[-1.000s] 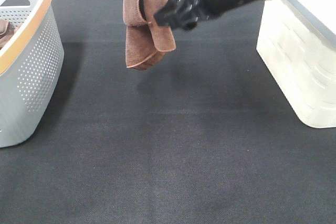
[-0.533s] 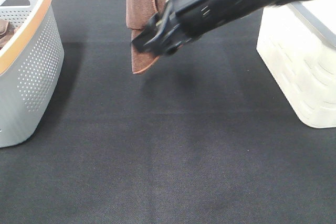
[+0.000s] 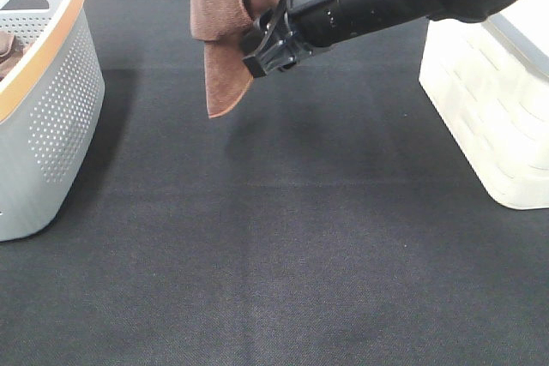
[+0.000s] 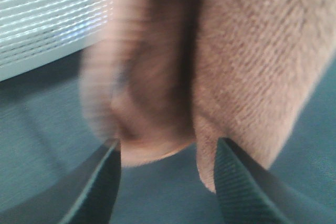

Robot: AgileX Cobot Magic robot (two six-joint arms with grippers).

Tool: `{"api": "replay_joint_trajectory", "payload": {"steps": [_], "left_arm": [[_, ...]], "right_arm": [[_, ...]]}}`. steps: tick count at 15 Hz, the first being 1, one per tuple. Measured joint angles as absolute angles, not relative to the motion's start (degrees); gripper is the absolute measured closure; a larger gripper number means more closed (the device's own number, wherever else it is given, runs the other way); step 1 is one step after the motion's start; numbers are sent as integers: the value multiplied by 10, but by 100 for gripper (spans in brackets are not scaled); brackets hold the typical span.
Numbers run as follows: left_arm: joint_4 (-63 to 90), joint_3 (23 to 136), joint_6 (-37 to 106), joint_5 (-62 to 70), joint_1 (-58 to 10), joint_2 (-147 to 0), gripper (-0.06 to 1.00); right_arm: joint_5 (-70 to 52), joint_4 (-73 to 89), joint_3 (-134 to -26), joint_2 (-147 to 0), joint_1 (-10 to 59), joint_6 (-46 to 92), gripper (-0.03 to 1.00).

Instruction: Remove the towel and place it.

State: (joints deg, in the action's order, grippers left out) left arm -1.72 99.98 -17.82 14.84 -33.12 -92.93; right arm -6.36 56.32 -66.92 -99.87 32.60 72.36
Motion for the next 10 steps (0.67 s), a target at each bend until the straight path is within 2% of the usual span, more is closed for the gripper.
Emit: {"api": "replay_joint_trajectory", "payload": {"steps": [10], "left_arm": [[-9, 1000, -163, 184, -331, -922, 94]], "right_arm": [[11, 564, -669, -999, 326, 708, 41]]}}
